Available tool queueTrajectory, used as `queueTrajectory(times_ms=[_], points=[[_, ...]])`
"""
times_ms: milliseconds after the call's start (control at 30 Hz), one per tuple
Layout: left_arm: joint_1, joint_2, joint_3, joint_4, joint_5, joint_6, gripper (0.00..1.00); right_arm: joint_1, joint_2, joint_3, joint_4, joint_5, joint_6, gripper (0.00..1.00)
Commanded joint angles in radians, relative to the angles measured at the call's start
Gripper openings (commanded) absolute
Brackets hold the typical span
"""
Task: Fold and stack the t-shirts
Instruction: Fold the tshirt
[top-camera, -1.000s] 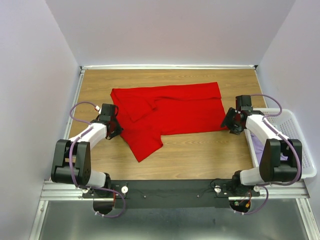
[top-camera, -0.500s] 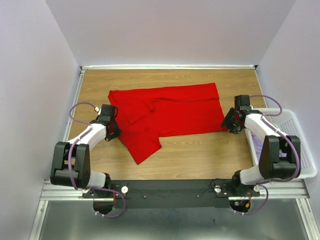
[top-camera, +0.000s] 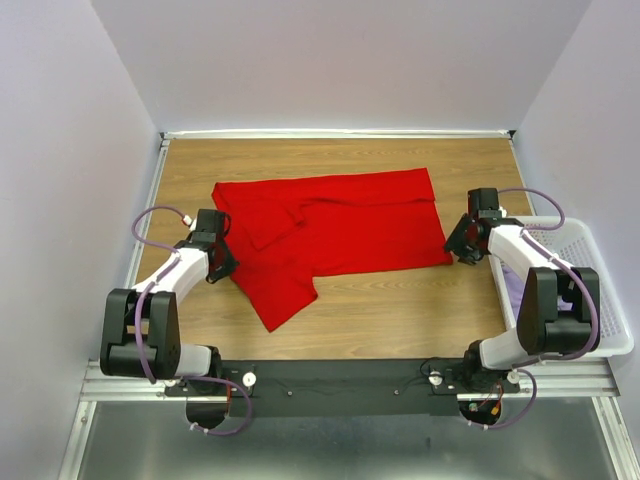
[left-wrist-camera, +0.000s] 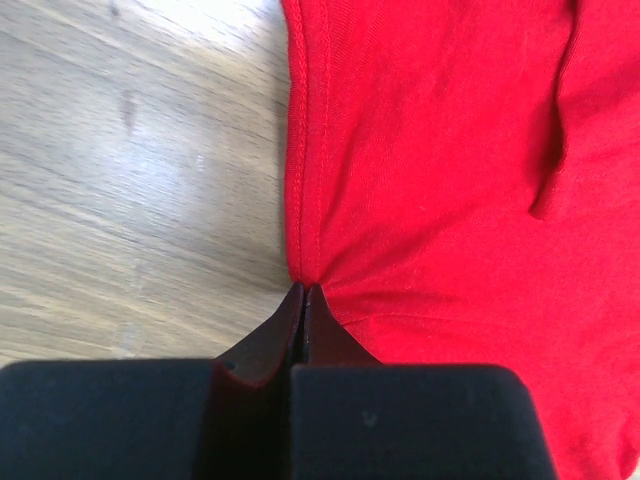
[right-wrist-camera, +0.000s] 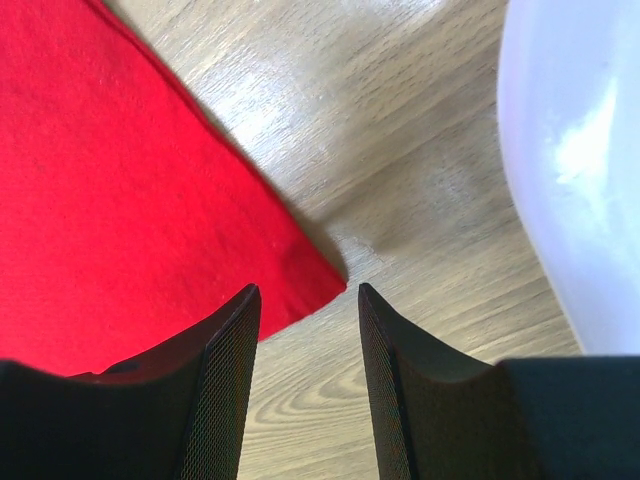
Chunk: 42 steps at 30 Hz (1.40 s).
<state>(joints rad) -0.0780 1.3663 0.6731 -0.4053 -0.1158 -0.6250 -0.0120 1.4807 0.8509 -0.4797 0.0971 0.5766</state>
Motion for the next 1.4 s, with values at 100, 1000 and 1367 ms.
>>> queueTrajectory(times_ms=[100, 1000, 1367], points=[[0.027, -0.027, 0.008, -0.027, -0.042, 0.004, 0.0, 0.033, 0.007, 0.005, -0.007, 0.041, 0.025, 0.52], [0.07, -0.036, 0.014, -0.053, -0.05, 0.002, 0.0, 0.178, 0.032, -0.021, -0.069, 0.141, 0.131, 0.5], [0.069, -0.026, 0.016, -0.053, -0.051, 0.007, 0.0, 0.178, 0.089, -0.038, -0.069, 0.171, 0.158, 0.49]])
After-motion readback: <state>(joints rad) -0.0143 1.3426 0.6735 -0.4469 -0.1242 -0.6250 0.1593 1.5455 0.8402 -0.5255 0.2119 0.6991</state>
